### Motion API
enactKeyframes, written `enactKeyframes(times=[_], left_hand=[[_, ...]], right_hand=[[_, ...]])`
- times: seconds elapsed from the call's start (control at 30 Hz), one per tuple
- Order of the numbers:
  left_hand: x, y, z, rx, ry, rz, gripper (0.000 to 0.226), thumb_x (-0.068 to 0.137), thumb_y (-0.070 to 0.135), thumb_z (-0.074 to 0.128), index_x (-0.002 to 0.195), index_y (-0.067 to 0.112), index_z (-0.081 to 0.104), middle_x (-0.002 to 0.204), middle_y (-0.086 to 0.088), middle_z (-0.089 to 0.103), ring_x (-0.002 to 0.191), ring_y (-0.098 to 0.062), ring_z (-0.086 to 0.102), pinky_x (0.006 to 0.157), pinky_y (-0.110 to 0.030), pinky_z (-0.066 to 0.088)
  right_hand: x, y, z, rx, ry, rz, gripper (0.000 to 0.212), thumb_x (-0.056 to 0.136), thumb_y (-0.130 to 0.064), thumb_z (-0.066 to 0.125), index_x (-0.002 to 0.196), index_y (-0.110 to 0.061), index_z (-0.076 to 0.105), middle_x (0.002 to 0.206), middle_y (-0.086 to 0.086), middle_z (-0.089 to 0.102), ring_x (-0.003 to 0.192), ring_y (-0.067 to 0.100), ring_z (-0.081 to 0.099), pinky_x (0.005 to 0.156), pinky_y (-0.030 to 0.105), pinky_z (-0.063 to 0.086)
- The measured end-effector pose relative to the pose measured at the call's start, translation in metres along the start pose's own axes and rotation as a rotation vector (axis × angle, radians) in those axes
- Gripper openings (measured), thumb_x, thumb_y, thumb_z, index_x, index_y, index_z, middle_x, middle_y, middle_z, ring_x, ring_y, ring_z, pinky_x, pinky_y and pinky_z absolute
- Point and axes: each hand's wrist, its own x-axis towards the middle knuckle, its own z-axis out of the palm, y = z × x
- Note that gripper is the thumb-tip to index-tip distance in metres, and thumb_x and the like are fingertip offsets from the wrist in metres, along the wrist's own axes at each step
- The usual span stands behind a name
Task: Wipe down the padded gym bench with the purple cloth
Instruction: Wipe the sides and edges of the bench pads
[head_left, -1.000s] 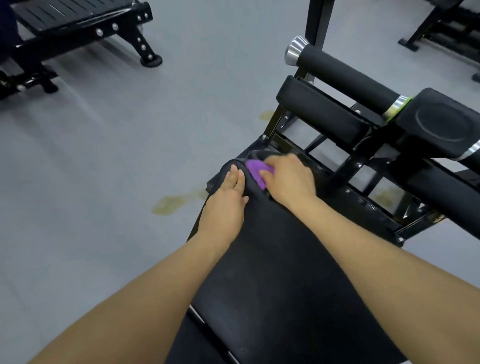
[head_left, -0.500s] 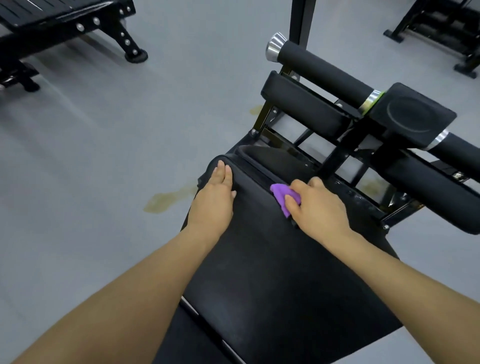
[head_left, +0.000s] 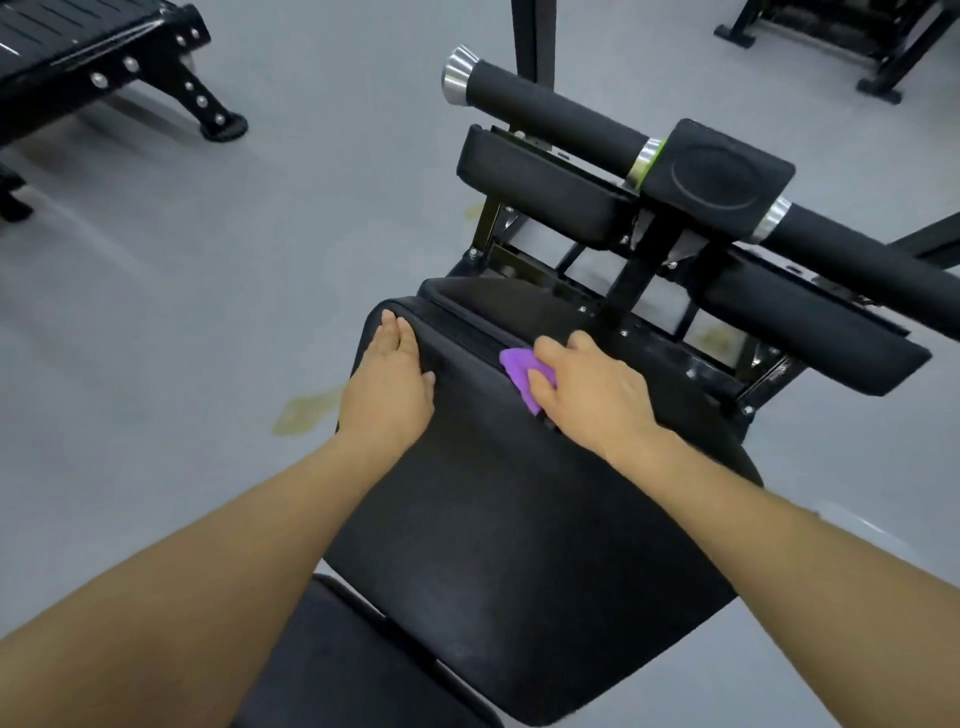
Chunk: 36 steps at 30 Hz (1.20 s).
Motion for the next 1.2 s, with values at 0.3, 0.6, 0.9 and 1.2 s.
enactKeyframes(times=[0.3,0.6,0.9,1.2], left_hand=[[-0.015,0.033,0.023,0.062,0.026,0.242,0.054,0.101,0.009,0.036,0.15,0.012,0.014,0.159,-0.004,0.005,0.146,-0.019,0.005,0.116,-0.029,0.017],[-0.019,0.039,0.02,0.222,-0.01,0.224,0.055,0.101,0.003,0.029,0.15,0.006,0.003,0.159,-0.01,-0.001,0.147,-0.022,0.002,0.116,-0.03,0.015],[-0.02,0.041,0.019,0.289,-0.04,0.251,0.057,0.099,-0.002,0.025,0.149,0.003,-0.002,0.158,-0.011,-0.005,0.147,-0.022,-0.002,0.107,-0.032,0.038],[-0.023,0.044,0.02,0.401,-0.064,0.265,0.066,0.092,-0.012,0.028,0.148,0.001,-0.005,0.158,-0.014,-0.007,0.147,-0.024,-0.003,0.101,-0.03,0.042]], right_hand=[[-0.022,0.022,-0.006,-0.126,-0.031,0.125,0.023,0.098,-0.035,0.034,0.11,-0.019,0.045,0.105,0.006,0.046,0.063,0.022,0.044,0.056,0.031,0.036],[-0.018,0.03,0.001,0.08,0.018,0.088,0.023,0.096,-0.037,0.039,0.111,-0.023,0.051,0.095,0.0,0.044,0.074,0.024,0.053,0.061,0.033,0.039],[-0.077,0.074,-0.015,-0.103,-0.069,0.242,0.025,0.095,-0.038,0.039,0.113,-0.023,0.05,0.108,0.004,0.05,0.089,0.029,0.059,0.062,0.03,0.035],[-0.048,0.047,0.003,0.045,0.059,0.148,0.025,0.097,-0.038,0.036,0.113,-0.022,0.047,0.104,0.004,0.047,0.077,0.026,0.055,0.061,0.033,0.043]])
